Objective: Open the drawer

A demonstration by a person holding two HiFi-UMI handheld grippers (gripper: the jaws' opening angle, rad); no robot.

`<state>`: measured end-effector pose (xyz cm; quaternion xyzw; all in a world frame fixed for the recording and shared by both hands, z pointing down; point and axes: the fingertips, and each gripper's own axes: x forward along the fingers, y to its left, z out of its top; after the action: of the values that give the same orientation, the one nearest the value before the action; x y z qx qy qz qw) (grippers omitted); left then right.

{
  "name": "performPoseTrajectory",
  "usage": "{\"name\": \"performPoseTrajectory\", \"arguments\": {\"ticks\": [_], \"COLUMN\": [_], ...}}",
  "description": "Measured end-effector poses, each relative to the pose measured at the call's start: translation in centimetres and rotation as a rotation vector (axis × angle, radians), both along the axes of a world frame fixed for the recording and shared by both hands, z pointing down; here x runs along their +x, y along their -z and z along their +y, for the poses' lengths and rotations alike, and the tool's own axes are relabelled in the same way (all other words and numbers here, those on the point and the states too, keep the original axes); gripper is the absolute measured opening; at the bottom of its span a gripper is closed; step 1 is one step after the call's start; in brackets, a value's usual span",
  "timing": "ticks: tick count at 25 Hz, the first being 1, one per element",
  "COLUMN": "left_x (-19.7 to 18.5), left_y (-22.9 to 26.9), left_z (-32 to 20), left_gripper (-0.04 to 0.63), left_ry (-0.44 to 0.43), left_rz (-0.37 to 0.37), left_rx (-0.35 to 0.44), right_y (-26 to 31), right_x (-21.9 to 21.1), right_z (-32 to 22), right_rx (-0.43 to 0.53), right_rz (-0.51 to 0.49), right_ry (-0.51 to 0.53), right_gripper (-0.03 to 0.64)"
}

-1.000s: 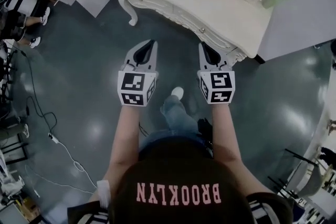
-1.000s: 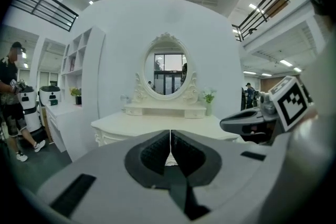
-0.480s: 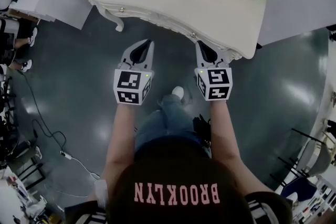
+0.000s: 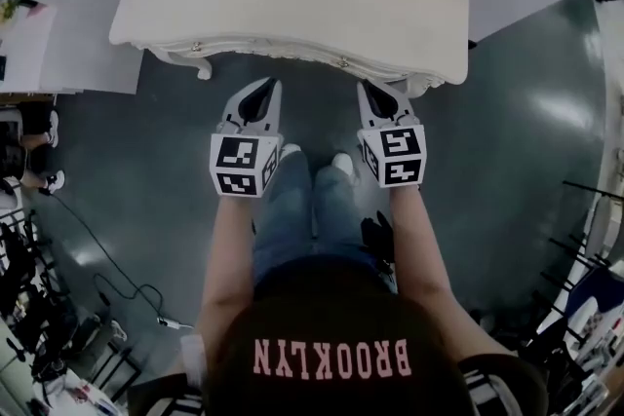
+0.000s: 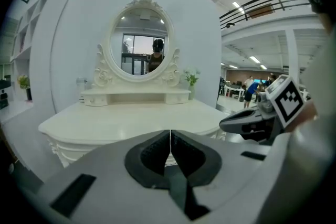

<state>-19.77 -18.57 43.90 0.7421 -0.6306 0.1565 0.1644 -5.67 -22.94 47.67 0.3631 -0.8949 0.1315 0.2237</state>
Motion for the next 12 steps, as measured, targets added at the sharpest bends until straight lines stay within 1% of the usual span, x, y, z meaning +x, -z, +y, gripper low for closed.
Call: {"name": "performPoseTrajectory", "arguments": {"ticks": [2, 4, 10, 12], "left_x": [-0.5, -1.1, -1.9, -2.1], "left_y": [-0.3, -0.5, -3.0, -3.8], "left_z": [-0.9, -1.7, -3.3, -3.7], "left_gripper": [0.006, 0.006, 0.006, 0.006], "left_ry": [-0.046, -0.069, -0.153, -0.18], "left_rz": [-0.001, 0.01, 0.051, 0.066], "left_rx": [-0.005, -0.005, -0.05, -0.06], "right_y": [-0.6, -0.9, -2.9, -3.8], "right_x": [-0.1, -0.4, -1.2, -2.0], "right_z": [-0.2, -0.3, 0.3, 0.5], "right_rx": [-0.02, -0.031, -0.068, -0.074], "right_rz": [-0.004, -0.007, 0.021, 0.033], "right_ry": [-0.06, -0.099, -0.172, -0.172], "right_gripper": [-0.002, -0.002, -0.002, -0.002]}}
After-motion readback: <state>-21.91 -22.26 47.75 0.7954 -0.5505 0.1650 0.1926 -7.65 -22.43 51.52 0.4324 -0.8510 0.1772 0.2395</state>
